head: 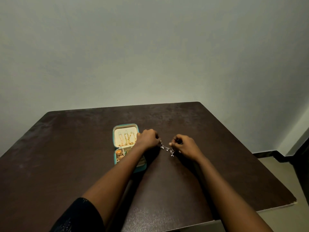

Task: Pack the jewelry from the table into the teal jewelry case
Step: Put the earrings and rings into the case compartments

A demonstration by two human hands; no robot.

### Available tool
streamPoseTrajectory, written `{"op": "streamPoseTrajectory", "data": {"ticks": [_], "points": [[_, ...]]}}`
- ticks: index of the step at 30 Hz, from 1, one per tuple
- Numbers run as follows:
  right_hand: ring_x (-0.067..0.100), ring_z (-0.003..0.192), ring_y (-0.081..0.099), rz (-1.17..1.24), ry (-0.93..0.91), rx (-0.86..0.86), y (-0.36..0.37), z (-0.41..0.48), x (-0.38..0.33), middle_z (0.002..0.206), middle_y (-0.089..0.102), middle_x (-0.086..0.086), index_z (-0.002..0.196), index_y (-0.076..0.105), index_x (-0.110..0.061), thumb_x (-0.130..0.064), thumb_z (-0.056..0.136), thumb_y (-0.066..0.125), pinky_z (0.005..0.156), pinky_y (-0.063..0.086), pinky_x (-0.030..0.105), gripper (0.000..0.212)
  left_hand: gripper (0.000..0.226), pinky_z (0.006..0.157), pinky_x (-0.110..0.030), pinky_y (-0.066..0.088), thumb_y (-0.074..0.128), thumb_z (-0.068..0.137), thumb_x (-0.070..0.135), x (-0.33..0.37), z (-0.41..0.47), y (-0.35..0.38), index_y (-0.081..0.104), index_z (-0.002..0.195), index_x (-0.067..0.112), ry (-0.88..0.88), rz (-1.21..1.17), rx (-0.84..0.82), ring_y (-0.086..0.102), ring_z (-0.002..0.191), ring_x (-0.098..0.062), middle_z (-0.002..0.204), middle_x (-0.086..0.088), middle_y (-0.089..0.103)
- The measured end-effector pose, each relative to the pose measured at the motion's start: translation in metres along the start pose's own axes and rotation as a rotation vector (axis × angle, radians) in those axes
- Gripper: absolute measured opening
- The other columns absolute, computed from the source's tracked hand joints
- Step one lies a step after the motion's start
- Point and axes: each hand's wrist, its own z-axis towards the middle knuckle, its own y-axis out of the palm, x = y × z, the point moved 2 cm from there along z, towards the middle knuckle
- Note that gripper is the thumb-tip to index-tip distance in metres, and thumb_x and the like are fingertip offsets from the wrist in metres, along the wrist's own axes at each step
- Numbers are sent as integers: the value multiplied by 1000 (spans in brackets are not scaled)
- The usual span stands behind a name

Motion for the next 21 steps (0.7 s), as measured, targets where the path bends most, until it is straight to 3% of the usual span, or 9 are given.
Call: {"op": "streamPoseTrajectory", "data": {"ticks": [4, 6, 9, 12, 16, 19, 21], "points": [[16, 51, 58, 645, 188, 1, 2, -5, 3, 63, 57, 13, 75, 60, -4, -7, 89, 60, 52, 52, 28, 13, 16, 80, -27, 47, 66, 84, 26, -6, -2, -4, 74, 90, 13, -8, -425, -18, 63, 92, -14, 98, -2, 72], [13, 51, 61, 721, 242, 0, 3, -4, 4, 63, 57, 12, 76, 58, -1, 0, 90, 55, 48, 53, 21, 14, 17, 77, -27, 45, 68, 84, 24, -6, -4, -4, 74, 89, 9, -2, -550, -39, 62, 86, -11, 98, -5, 72], [14, 55, 59, 492, 198, 43, 6, 0, 10, 63, 58, 9, 68, 59, -7, 1, 88, 58, 51, 50, 19, 21, 16, 80, -31, 47, 68, 84, 27, -8, -5, -1, 72, 83, 12, -13, -597, -31, 60, 84, -13, 97, -7, 72], [9, 56, 56, 161, 117, 51, 5, 0, 11, 61, 62, 0, 72, 69, -13, -7, 82, 67, 61, 45, 20, 12, 17, 80, -31, 47, 67, 85, 28, -10, -4, 2, 71, 86, 12, -27, -605, -19, 61, 84, -13, 91, -4, 70], [7, 73, 60, -42, 3, -134, 3, -3, 3, 77, 69, 0, 85, 74, -12, -8, 78, 71, 71, 44, 18, 9, 15, 76, -27, 45, 64, 87, 25, -9, -7, -2, 71, 89, 11, -12, -639, 67, 58, 77, -11, 89, -3, 69], [3, 75, 58, -135, -65, -227, 3, -7, -6, 86, 68, 0, 91, 74, -10, -8, 78, 70, 64, 42, 9, 13, 13, 69, -23, 45, 62, 89, 22, -9, -8, -6, 69, 89, 11, -5, -668, 136, 58, 70, -6, 88, -4, 71], [5, 77, 58, -180, -105, -236, 3, -9, -9, 90, 68, 2, 91, 74, -10, -7, 79, 69, 65, 43, 10, 14, 12, 63, -18, 45, 62, 89, 19, -9, -9, -7, 69, 89, 9, 6, -682, 154, 57, 65, -4, 87, -6, 72]]}}
